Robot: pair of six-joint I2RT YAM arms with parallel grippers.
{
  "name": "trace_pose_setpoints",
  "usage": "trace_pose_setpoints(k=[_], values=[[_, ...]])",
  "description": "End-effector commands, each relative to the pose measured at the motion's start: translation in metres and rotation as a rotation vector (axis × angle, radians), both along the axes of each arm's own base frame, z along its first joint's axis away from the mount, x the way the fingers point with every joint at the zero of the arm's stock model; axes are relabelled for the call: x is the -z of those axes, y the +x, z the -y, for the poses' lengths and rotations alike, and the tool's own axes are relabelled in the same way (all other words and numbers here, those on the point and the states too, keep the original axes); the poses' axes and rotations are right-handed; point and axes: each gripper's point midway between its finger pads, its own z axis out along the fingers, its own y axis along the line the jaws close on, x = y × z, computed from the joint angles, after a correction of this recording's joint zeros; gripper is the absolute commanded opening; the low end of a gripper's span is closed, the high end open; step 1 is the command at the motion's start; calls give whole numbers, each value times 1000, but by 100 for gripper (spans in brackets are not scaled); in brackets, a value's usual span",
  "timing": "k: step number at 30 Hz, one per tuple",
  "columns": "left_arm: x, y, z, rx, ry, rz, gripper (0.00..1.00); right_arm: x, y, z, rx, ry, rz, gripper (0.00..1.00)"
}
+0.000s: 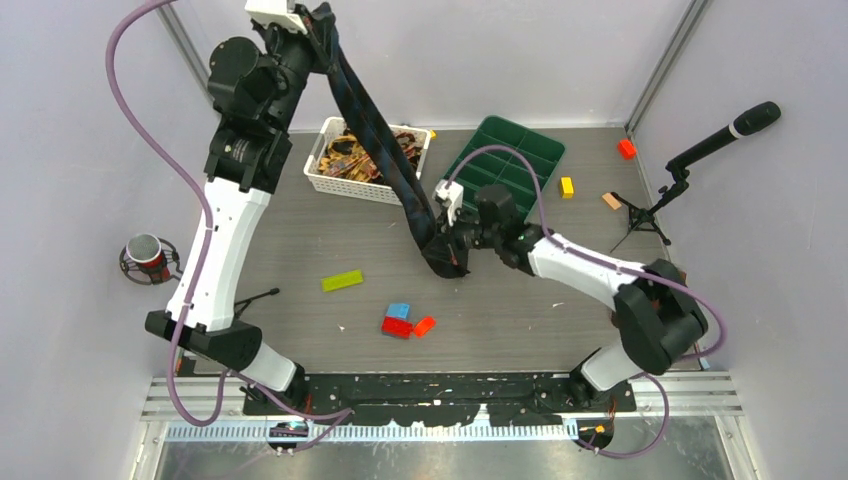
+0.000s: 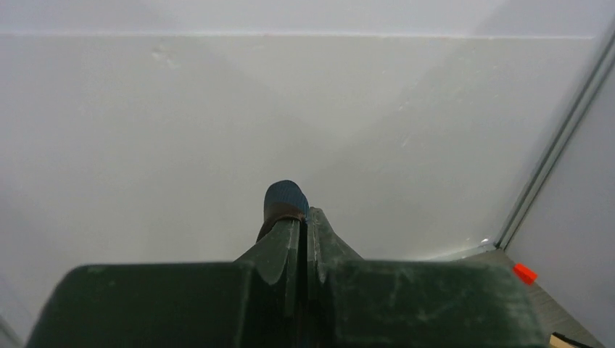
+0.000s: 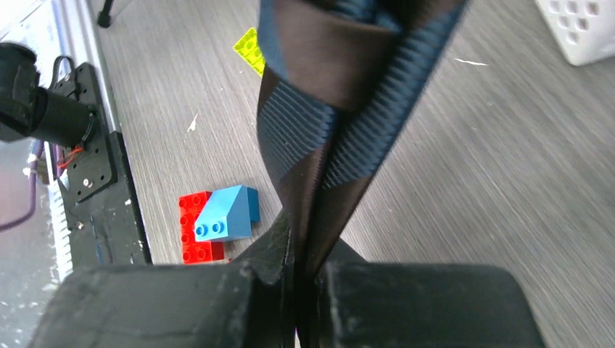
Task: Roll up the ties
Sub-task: Place the tie at the center of the board.
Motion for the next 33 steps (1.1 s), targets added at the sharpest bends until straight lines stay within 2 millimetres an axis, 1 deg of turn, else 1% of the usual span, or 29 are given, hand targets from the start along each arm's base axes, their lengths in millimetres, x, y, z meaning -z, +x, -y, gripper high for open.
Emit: trace_pose_setpoints(k=[1,2,3,4,5,6,7,9,12,15,17,19,20,22,24,26,29,31,33], values=[[1,1,-30,-76,-109,32,0,-1,-22,56,98,-336,-137,0],[10,5,-34,-91,-113,19,0,-8,-18,62,135,-371,-136,1],[21,10,-37,-108,-113,-1,0,0,-34,78,145,-450,-220,0],[30,13,-41,-130,-117,-14,0,-1,-38,86,168,-487,-244,0],[42,18,-45,-148,-122,-31,0,5,-53,99,168,-543,-306,0],[53,21,-48,-162,-132,-41,0,7,-60,105,180,-569,-341,0],[61,23,-52,-173,-146,-48,0,10,-72,114,181,-607,-387,0],[78,24,-58,-196,-171,-59,0,13,-86,126,215,-654,-457,0],[108,29,-70,-258,-199,-101,0,12,-107,142,243,-718,-550,0],[142,32,-83,-323,-222,-155,0,4,-113,143,251,-706,-571,0],[171,34,-93,-376,-240,-207,1,-6,-117,145,235,-729,-588,0],[195,35,-105,-435,-266,-247,5,-4,-115,149,220,-773,-595,0],[207,35,-111,-467,-279,-263,6,-2,-114,150,209,-792,-593,0],[240,34,-127,-548,-315,-323,7,2,-115,149,174,-823,-620,0],[270,31,-142,-612,-372,-368,8,12,-116,149,141,-875,-675,0],[300,27,-156,-665,-436,-402,11,20,-115,151,128,-918,-693,0],[339,25,-169,-712,-527,-443,12,30,-113,152,123,-947,-710,0],[362,25,-176,-736,-565,-469,13,38,-110,152,127,-960,-712,0],[380,27,-180,-755,-578,-493,17,47,-104,155,156,-986,-698,0]])
